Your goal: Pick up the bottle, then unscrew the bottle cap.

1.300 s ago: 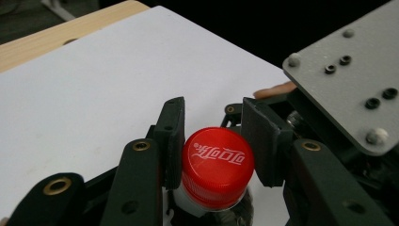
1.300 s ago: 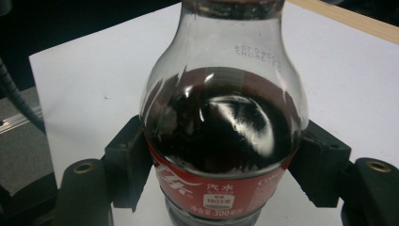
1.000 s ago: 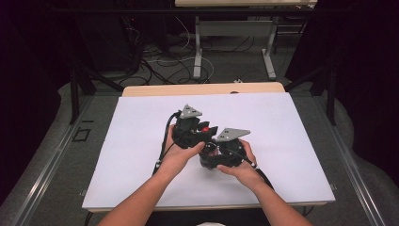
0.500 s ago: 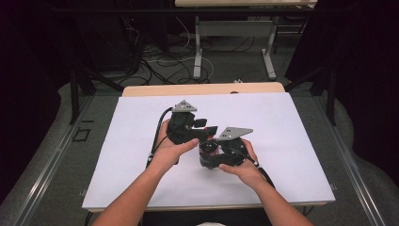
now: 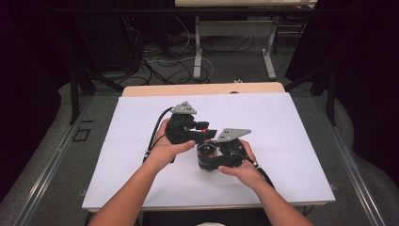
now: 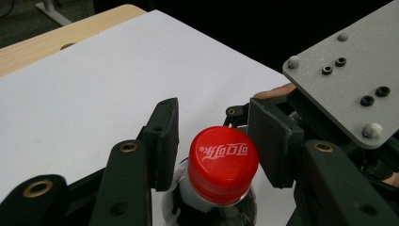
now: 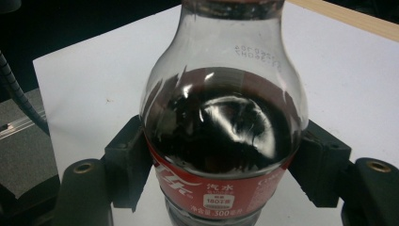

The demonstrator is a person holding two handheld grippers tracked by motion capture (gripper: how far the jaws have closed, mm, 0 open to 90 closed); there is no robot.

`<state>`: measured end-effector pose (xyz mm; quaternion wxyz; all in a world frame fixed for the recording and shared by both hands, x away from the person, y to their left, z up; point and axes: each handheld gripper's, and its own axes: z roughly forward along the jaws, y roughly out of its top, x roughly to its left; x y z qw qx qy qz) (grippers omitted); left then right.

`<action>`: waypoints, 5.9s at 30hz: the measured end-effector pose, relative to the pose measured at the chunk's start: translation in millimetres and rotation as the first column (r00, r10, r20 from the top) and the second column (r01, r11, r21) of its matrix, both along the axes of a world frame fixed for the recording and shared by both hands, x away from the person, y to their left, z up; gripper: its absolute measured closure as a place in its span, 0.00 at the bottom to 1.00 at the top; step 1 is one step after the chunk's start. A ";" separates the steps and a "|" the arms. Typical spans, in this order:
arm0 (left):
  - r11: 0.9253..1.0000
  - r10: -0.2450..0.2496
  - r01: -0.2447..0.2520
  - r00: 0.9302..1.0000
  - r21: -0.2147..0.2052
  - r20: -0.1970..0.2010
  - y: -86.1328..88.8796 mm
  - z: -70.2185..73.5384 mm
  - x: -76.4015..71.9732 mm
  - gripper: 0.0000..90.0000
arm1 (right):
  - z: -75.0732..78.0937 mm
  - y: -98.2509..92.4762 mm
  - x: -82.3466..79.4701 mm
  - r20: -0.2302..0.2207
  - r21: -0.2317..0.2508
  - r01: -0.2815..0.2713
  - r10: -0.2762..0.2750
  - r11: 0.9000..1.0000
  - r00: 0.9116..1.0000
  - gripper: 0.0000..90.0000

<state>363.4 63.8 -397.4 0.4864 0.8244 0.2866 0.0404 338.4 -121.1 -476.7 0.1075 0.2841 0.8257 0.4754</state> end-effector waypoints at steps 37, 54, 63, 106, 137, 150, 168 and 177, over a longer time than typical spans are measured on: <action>0.998 0.049 -0.050 0.998 0.026 0.042 -1.9 4.4 -14.2 0.55 | -0.6 0.3 -0.6 0.012 -0.004 0.008 -0.008 1.000 1.000 0.33; 0.999 0.042 -0.042 0.999 0.022 0.013 -6.9 -3.3 -5.1 0.66 | -1.2 1.4 -1.8 0.006 -0.017 -0.003 0.003 1.000 1.000 0.33; 0.984 0.170 -0.170 0.985 0.044 0.015 -18.6 -3.2 -5.7 0.68 | -2.3 -0.4 -0.3 0.013 -0.021 0.058 -0.057 0.998 0.998 0.33; 0.999 -0.030 0.029 0.999 0.020 0.036 -3.1 -1.7 -1.4 0.60 | 0.3 -2.3 -0.3 0.031 0.001 -0.004 0.004 1.000 1.000 0.33; 0.974 0.220 -0.220 0.975 0.058 0.007 -32.7 -1.4 -4.6 0.66 | -1.9 -8.8 3.7 0.009 0.006 0.095 -0.095 0.995 0.995 0.33; 0.998 0.052 -0.052 0.999 -0.020 -0.002 -6.5 8.5 0.1 0.42 | 0.2 -7.8 2.9 0.011 0.012 0.042 -0.043 0.999 0.999 0.33; 0.996 -0.084 0.084 0.996 0.003 0.017 2.4 0.3 1.8 0.62 | 0.0 -3.3 -0.2 0.029 0.007 -0.022 0.022 1.000 0.999 0.33; 1.000 -0.017 0.017 1.000 0.013 0.006 -3.9 0.0 -1.5 0.67 | -1.4 -2.2 0.0 0.029 0.002 -0.001 0.001 1.000 1.000 0.33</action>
